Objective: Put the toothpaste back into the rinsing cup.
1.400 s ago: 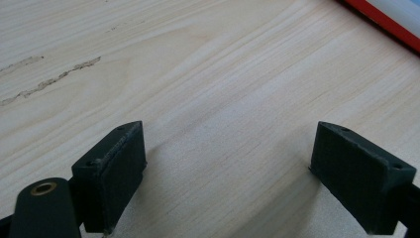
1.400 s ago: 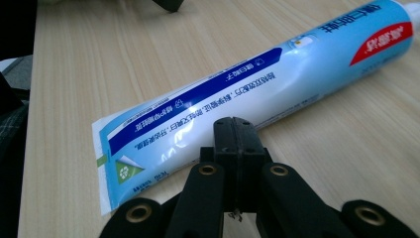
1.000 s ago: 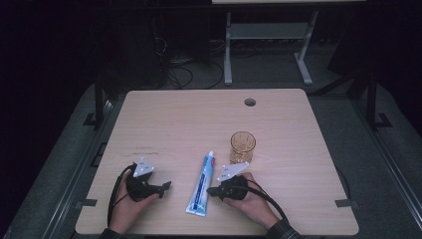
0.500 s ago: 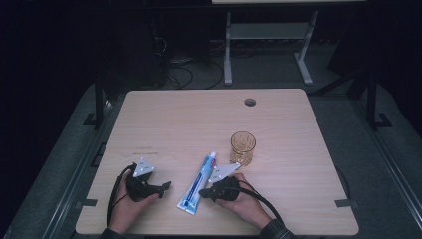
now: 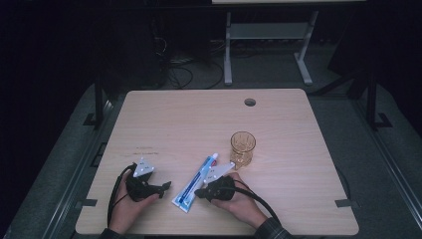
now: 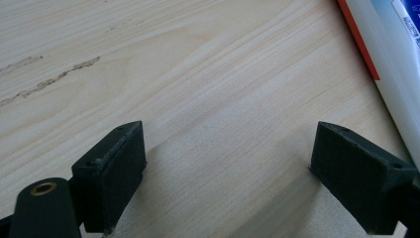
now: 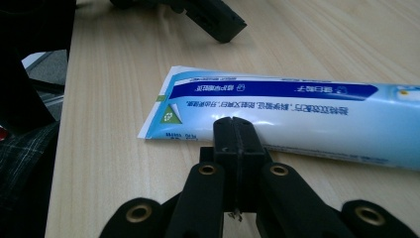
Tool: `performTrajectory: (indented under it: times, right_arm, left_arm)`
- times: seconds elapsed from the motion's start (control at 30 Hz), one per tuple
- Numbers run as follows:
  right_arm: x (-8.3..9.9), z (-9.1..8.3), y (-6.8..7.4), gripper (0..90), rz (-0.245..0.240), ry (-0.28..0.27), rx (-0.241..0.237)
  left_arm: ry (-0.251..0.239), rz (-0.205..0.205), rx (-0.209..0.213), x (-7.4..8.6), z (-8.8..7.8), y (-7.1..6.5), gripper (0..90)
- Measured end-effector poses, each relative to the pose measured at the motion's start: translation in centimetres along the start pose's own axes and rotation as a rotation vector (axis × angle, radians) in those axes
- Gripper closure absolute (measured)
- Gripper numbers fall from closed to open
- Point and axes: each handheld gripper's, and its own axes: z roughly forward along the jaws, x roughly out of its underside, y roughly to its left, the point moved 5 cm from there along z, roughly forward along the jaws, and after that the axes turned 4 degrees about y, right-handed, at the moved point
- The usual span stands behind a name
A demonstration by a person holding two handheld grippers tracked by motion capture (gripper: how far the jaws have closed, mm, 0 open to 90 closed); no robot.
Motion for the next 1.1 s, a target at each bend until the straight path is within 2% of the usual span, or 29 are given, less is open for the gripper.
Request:
performTrajectory:
  times: [0.17,0.2,0.27,0.33,0.5,0.6,0.67,0.73,0.8,0.83,1.0,1.1]
  right_arm:
    - [0.7,-2.0,-0.8,89.9,0.023,-0.023,0.034]
    - [1.0,-2.6,-1.1,88.9,0.034,-0.031,0.046]
    - [1.5,-3.3,-1.4,84.0,0.049,-0.036,0.06]
    - [2.2,-4.1,-1.7,77.4,0.063,-0.042,0.083]
    - [3.8,-5.9,-2.4,59.0,0.077,-0.043,0.146]
    - [4.9,-6.8,-2.8,47.8,0.086,-0.038,0.182]
    - [5.8,-7.5,-3.0,41.1,0.09,-0.036,0.209]
    - [6.6,-8.2,-3.3,36.7,0.103,-0.036,0.225]
    - [7.5,-9.0,-3.7,34.7,0.121,-0.037,0.246]
    - [7.8,-9.3,-3.9,33.5,0.126,-0.041,0.254]
    - [9.5,-10.8,-4.6,29.5,0.162,-0.046,0.294]
    - [10.2,-11.2,-4.9,28.8,0.18,-0.039,0.306]
  left_arm:
    - [0.0,-0.002,-0.002,0.0,-0.1,0.0,14.1]
    - [-0.002,-0.002,-0.001,0.0,-0.2,0.0,16.4]
    - [-0.002,0.003,0.005,0.0,-0.3,-0.1,22.4]
    - [0.006,0.0,0.006,0.0,-0.4,-0.1,24.1]
    - [-0.003,0.001,0.041,-0.4,-1.0,-0.7,36.2]
    - [-0.001,0.007,0.072,-0.7,-1.5,-1.3,49.7]
    - [-0.005,0.014,0.094,-0.9,-1.9,-1.8,61.7]
    - [-0.015,0.018,0.118,-1.2,-2.3,-2.3,73.6]
    - [-0.026,0.004,0.152,-1.4,-2.7,-2.8,87.8]
    - [-0.031,0.0,0.162,-1.5,-2.9,-3.1,89.9]
    - [-0.017,0.031,0.22,-2.0,-2.9,-4.9,90.0]
    - [-0.023,0.046,0.252,-2.4,-2.9,-6.2,90.0]
